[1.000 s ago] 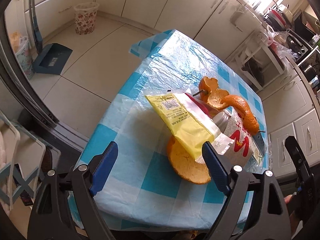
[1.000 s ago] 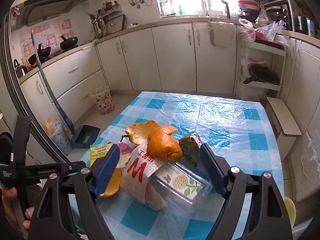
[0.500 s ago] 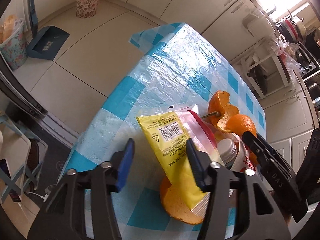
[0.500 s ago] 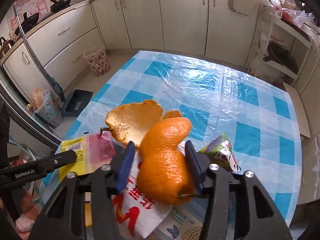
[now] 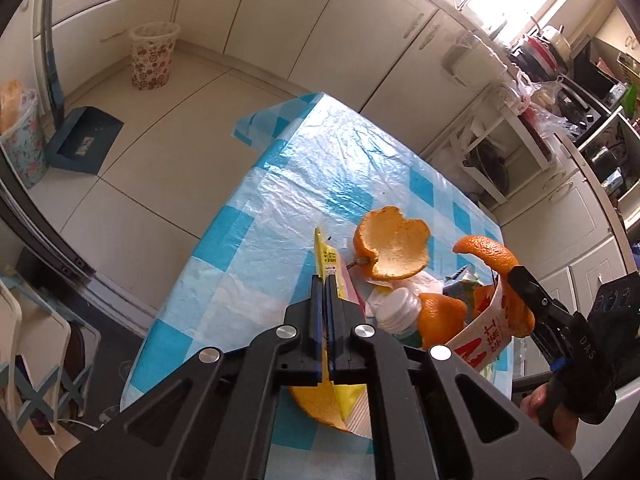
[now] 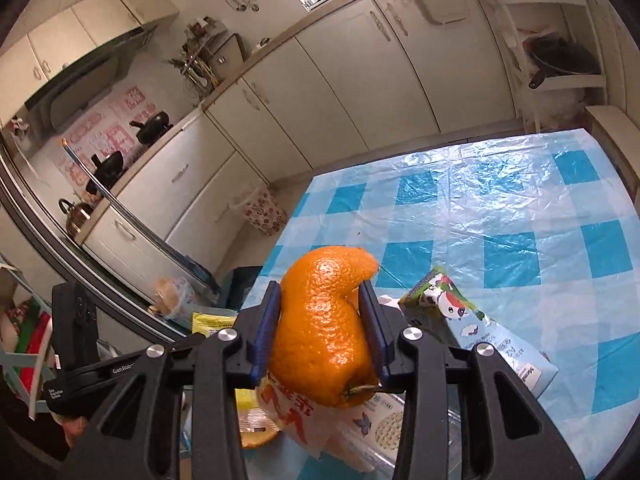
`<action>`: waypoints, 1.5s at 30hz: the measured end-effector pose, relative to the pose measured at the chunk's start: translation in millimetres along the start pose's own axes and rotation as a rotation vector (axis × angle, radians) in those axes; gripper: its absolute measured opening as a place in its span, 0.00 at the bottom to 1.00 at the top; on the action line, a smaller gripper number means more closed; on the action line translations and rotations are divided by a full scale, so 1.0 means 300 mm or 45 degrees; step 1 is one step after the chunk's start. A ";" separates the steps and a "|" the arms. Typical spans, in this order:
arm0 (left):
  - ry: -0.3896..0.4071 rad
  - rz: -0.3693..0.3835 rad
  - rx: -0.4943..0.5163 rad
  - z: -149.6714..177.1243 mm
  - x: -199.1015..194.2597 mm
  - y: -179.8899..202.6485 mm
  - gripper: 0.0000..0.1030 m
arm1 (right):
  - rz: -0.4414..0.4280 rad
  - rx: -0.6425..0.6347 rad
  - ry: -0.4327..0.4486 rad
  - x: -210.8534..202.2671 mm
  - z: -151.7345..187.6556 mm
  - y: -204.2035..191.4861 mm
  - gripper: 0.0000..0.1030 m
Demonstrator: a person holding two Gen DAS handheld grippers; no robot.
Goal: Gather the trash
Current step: 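Grasp the orange peel with the right gripper while the left gripper grasps the yellow wrapper, then lift the orange peel with the right gripper while the left gripper holds the yellow wrapper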
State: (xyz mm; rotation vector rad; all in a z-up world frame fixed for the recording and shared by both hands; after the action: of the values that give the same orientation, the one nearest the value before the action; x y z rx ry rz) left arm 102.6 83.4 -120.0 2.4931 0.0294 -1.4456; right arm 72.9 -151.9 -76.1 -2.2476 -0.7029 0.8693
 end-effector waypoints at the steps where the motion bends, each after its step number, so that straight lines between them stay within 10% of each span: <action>1: 0.011 0.012 0.011 0.002 -0.023 0.012 0.02 | -0.020 0.015 0.013 -0.017 0.000 -0.005 0.39; 4: 0.048 0.041 0.045 0.011 -0.092 0.044 0.02 | -0.113 0.075 0.050 -0.068 0.002 -0.020 0.40; 13: 0.103 0.095 0.119 0.067 -0.244 0.134 0.02 | 0.145 -0.103 -0.195 -0.129 0.129 -0.027 0.42; 25: 0.058 0.010 0.141 0.129 -0.234 0.102 0.01 | -0.064 0.086 0.024 -0.320 0.133 0.033 0.35; 31: 0.004 -0.039 0.116 0.174 -0.167 0.007 0.51 | -0.005 0.124 0.035 -0.297 0.148 0.088 0.37; 36: 0.038 -0.132 0.199 0.163 -0.129 0.081 0.74 | -0.126 0.166 0.075 -0.292 0.166 0.088 0.33; 38: 0.021 -0.184 0.212 0.155 -0.082 0.108 0.63 | -0.180 0.187 0.098 -0.298 0.158 0.082 0.19; 40: -0.075 -0.180 0.186 0.156 -0.021 0.116 0.14 | -0.223 0.202 0.120 -0.312 0.146 0.073 0.16; 42: -0.097 -0.162 0.161 0.156 -0.008 0.113 0.02 | -0.193 0.188 0.105 -0.319 0.141 0.065 0.16; 44: -0.038 -0.172 0.179 0.154 -0.044 0.116 0.01 | -0.115 0.157 0.059 -0.313 0.146 0.063 0.27; 45: -0.020 -0.163 0.184 0.155 -0.065 0.117 0.01 | -0.065 0.156 0.040 -0.310 0.152 0.068 0.55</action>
State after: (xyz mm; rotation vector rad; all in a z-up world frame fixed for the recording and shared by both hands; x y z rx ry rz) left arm 58.4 40.8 -117.8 2.6388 0.0857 -1.5694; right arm -14.7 -210.6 -80.7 -2.1213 -0.6721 0.8282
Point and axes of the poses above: each gripper's, at about its wrist camera, not at the fingertips, and x roughly the way its jaws point, y to its right, z to its underside, the point moved 6 cm from there along x, roughly the way its jaws point, and after that the axes turned 15 degrees about -z, right-handed, at the moved point
